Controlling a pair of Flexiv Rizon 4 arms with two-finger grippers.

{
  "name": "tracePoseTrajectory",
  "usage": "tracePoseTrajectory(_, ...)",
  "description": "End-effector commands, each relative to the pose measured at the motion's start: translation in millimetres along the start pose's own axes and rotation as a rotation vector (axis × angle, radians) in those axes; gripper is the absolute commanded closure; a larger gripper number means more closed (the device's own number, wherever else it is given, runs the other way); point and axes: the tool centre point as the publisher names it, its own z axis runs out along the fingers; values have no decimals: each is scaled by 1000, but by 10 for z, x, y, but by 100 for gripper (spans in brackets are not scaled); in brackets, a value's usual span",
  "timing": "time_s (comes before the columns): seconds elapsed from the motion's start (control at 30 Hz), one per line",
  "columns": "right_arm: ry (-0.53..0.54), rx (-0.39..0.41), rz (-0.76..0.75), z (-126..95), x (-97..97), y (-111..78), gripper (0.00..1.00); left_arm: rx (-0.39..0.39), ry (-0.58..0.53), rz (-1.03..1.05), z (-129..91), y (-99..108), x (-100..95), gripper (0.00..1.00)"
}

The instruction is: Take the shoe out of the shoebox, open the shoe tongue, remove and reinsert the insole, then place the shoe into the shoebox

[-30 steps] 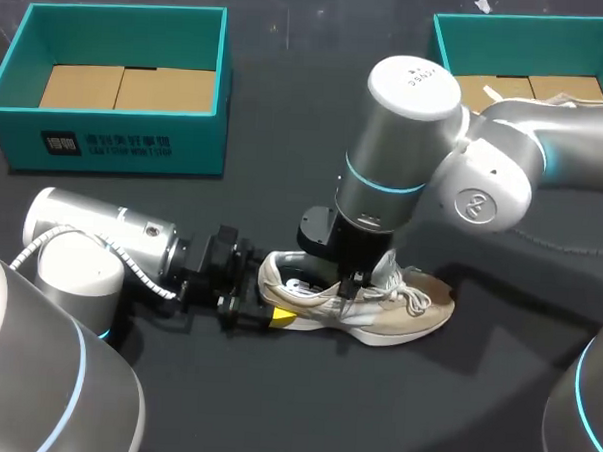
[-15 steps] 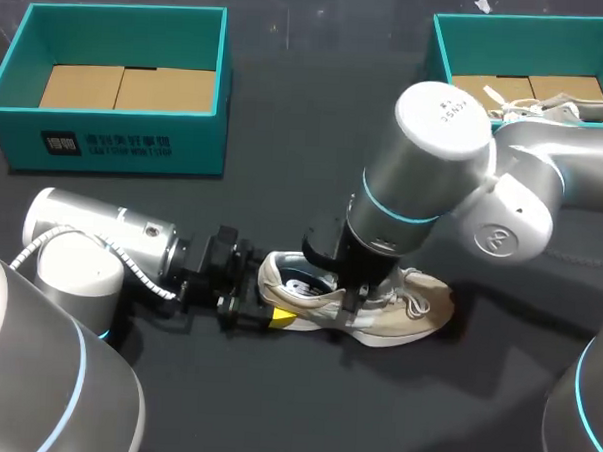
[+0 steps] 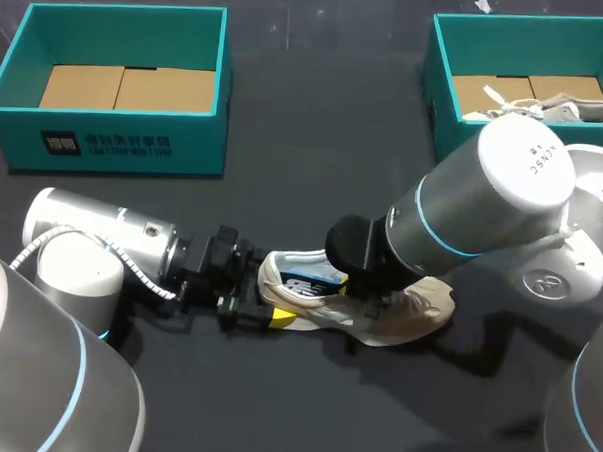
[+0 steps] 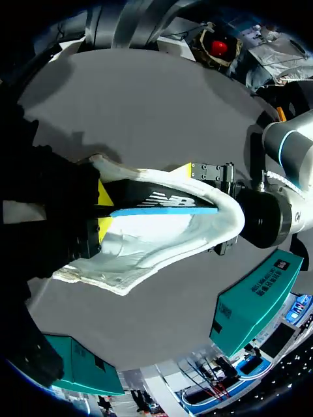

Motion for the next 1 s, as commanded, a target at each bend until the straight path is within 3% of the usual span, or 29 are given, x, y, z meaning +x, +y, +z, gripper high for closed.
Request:
tracePoseTrajectory(0.03, -9, -132, 1, -94, 4, -141, 100, -1, -2, -1, -21, 49, -1, 100)
tracePoseTrajectory(0.33, 11, -178, -62, -158, -125, -88, 100, -1, -2, -1, -21, 49, -1, 100)
tracePoseTrajectory(0.7, 96, -161, -217, -187, -336, 343, 100, -1, -2, -1, -21, 49, -1, 100)
tracePoseTrajectory(1.0, 158, -163, -270, -121, -317, 580, 100, -1, -2, -1, -21, 49, -1, 100)
